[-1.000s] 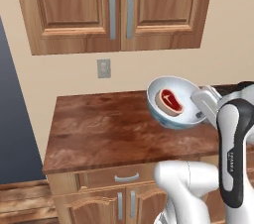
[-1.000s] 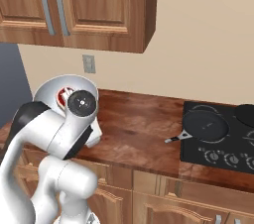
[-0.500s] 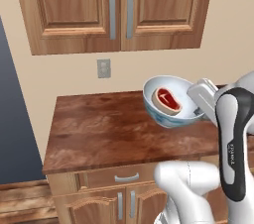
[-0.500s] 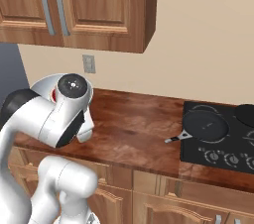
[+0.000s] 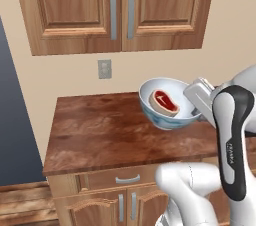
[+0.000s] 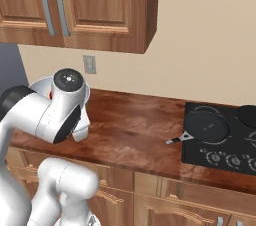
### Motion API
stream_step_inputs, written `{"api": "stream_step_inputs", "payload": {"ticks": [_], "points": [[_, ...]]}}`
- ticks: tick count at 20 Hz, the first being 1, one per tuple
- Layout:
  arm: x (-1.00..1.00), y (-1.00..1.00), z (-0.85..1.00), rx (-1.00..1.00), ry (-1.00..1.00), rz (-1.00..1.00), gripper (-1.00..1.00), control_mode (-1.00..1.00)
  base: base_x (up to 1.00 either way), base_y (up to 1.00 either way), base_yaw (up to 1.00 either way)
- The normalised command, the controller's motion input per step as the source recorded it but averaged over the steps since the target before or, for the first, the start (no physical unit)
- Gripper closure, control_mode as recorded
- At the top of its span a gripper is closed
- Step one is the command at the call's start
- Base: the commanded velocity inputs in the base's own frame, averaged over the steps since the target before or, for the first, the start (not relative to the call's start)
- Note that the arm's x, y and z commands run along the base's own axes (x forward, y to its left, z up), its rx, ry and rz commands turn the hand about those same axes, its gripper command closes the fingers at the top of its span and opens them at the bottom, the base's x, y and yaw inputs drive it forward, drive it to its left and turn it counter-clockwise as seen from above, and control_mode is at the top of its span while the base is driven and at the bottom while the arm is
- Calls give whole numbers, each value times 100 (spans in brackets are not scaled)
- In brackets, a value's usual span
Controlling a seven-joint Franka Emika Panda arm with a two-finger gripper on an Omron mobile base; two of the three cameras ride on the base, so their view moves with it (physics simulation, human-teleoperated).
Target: Place one of the steaks on the plate and the other in the bowl. Then place the bowl in the fridge.
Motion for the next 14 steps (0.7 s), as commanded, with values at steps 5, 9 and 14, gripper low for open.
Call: {"api": "stream_step_inputs", "payload": {"ticks": [5, 9, 14], "points": [[0, 4, 0, 0, 0, 0, 100, 100, -4, 0, -1], [0, 0, 0, 0, 0, 0, 100, 100, -26, 1, -11], [0, 0, 0, 0, 0, 0, 100, 100, -54, 0, -21]]}}
